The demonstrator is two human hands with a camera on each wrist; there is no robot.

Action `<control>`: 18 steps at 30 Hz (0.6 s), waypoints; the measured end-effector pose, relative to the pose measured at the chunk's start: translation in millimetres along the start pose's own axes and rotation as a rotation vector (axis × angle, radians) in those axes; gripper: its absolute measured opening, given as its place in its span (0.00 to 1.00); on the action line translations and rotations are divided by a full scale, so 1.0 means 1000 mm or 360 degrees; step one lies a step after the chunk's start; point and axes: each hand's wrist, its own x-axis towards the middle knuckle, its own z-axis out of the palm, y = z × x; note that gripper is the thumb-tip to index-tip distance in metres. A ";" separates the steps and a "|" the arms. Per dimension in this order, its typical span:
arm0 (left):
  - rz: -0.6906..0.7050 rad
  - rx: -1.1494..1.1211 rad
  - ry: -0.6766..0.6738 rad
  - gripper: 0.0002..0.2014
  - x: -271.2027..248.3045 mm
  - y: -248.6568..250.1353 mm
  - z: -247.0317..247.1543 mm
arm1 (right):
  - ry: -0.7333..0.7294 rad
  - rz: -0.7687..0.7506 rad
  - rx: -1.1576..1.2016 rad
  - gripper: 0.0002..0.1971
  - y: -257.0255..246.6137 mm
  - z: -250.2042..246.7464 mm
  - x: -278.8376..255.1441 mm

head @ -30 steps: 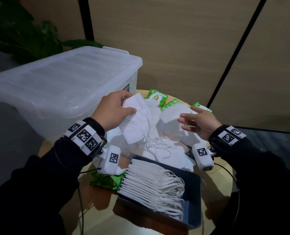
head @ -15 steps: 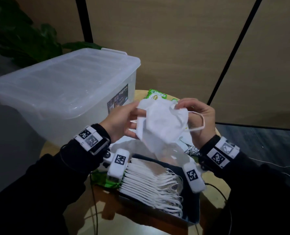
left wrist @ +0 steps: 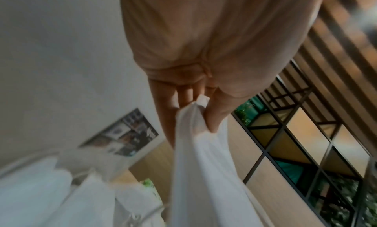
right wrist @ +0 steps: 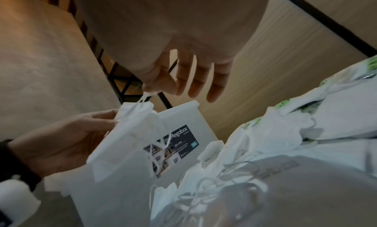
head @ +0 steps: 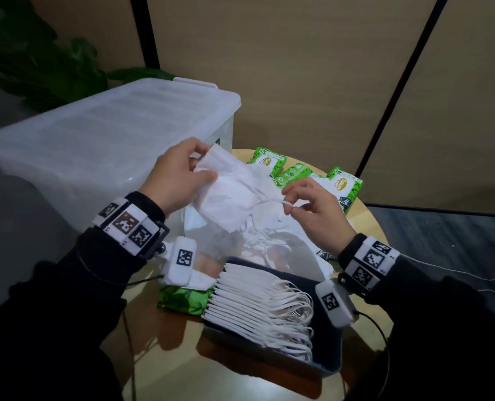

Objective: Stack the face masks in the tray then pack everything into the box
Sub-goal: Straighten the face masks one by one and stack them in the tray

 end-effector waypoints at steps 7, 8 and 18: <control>0.0410 0.0311 -0.0216 0.15 -0.011 0.004 0.017 | 0.0075 0.0244 0.0564 0.27 -0.010 0.002 0.001; 0.0414 0.0192 -0.0305 0.11 -0.012 0.005 0.023 | 0.0030 0.0252 0.0585 0.32 -0.012 0.003 0.002; 0.0163 0.0098 -0.0292 0.10 -0.006 -0.004 0.024 | -0.0144 0.0535 0.0541 0.18 -0.011 0.002 0.003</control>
